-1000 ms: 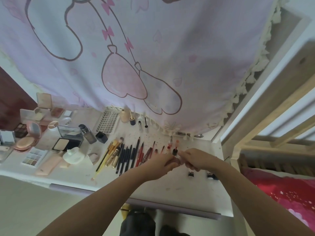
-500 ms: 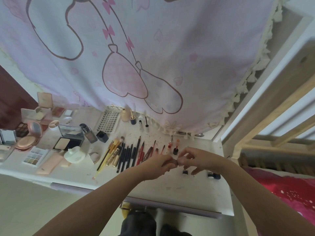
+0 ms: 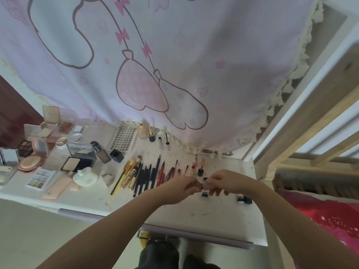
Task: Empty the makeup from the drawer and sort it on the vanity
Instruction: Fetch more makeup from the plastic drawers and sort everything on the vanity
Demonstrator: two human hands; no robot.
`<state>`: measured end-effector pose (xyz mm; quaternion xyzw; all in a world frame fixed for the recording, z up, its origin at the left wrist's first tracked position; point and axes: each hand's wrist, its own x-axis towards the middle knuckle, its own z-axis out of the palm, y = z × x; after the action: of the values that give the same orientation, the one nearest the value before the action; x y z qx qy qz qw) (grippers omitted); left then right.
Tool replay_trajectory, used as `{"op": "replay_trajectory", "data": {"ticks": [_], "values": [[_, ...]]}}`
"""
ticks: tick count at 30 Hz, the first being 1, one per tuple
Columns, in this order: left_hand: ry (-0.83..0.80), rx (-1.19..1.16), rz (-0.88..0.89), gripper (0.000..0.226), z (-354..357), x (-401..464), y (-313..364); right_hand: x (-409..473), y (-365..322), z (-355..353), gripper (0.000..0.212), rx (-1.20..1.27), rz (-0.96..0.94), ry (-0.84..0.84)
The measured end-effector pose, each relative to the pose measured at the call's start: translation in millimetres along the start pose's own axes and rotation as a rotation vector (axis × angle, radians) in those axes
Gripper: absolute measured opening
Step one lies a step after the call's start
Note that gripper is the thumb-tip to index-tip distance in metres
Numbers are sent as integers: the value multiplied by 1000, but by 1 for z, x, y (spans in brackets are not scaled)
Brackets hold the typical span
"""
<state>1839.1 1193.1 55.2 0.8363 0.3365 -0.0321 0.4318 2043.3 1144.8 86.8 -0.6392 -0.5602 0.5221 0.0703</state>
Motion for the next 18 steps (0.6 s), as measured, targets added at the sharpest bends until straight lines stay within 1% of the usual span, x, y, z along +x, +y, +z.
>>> {"op": "replay_trajectory", "data": {"ticks": [4,6,9,12,15,17,18], "values": [[-92,-65,-24,16,-4,-3,4,-3,1,0,15,-84,-84,35],[-146,-99,-43,21,-9,-5,7,-4,3,0,14,-109,-107,37],[-207,-146,-61,26,-15,-6,11,-6,5,-3,16,-68,-114,19],[-291,-232,-93,28,-20,-4,16,-10,9,-5,18,11,-102,-25],[-455,-353,-169,27,-32,-10,9,-14,20,-9,22,66,-53,-62],[-510,-442,-229,27,-40,-20,-7,-19,33,-18,24,197,-7,-27],[-486,-498,-247,26,-42,-24,-14,-22,39,-23,26,330,10,-1]]}}
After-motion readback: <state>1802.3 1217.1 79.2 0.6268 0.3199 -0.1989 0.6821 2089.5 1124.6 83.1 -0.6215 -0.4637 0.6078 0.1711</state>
